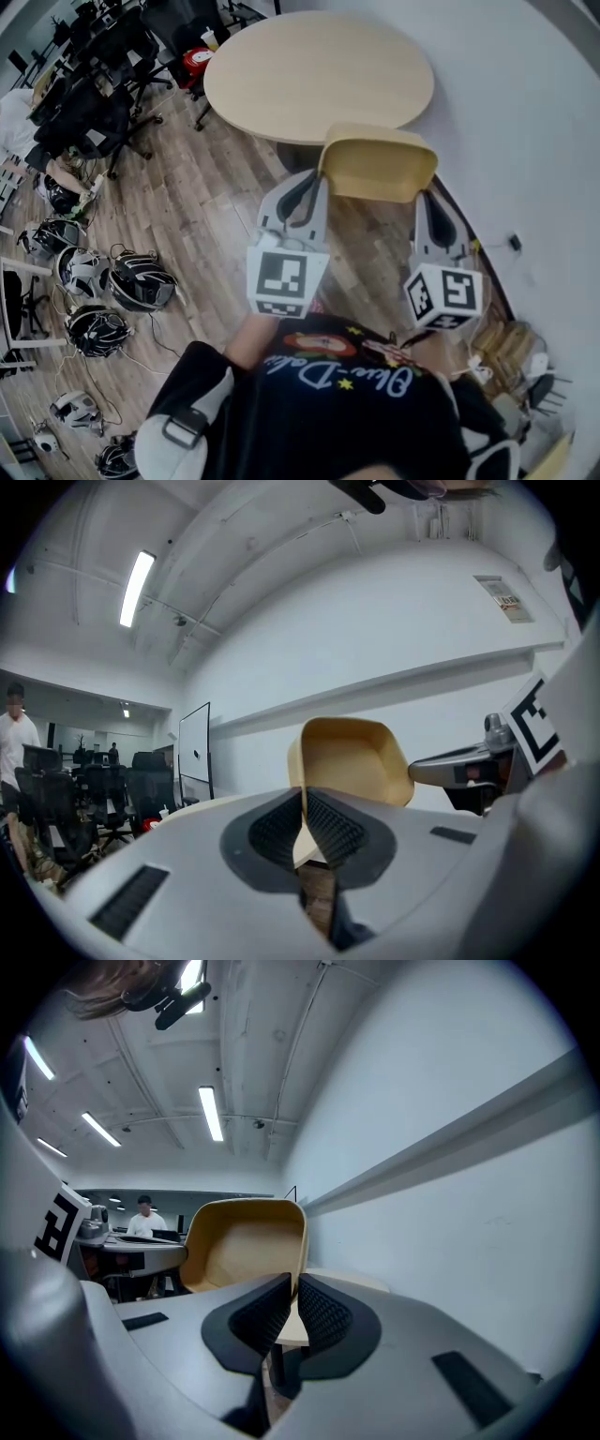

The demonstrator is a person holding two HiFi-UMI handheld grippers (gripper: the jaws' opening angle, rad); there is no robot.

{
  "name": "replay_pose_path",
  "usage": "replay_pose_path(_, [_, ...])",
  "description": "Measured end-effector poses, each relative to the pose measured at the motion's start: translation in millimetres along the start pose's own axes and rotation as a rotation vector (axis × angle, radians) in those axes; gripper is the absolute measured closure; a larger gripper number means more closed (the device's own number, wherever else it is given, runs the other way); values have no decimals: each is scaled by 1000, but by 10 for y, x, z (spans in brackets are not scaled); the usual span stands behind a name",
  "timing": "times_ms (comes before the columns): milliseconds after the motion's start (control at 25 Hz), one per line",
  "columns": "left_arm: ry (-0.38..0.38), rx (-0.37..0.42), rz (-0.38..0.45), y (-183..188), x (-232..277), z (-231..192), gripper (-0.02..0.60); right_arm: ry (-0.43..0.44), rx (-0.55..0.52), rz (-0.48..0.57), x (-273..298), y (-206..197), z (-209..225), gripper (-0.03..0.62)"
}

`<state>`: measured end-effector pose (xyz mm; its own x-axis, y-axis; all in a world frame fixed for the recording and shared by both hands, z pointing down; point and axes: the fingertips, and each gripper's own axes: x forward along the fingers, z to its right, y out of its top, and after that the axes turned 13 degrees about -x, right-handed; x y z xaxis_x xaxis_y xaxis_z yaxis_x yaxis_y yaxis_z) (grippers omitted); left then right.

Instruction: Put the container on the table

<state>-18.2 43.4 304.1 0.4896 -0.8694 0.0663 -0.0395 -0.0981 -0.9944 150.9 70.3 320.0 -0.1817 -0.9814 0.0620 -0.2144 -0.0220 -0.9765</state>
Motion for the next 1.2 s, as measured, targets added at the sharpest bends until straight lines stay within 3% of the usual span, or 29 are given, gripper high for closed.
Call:
replay_pose_path(480, [-42,-38,-3,139,509,-669,566,-19,-31,-12,785,225,-171,571])
replay_pose_path(760, [-48,-57,-16,57,711,-911,566,-18,-25,-32,1088,152,-243,571])
replay_pose_path(1040, [-27,-61,-31,1,968,-961,566,3,-7,-45,1363,48,-102,571])
replay_pose_path(1200, [20,-64,-31,26,1224,-1032,566,57,-2,-29,1696,47,18,571])
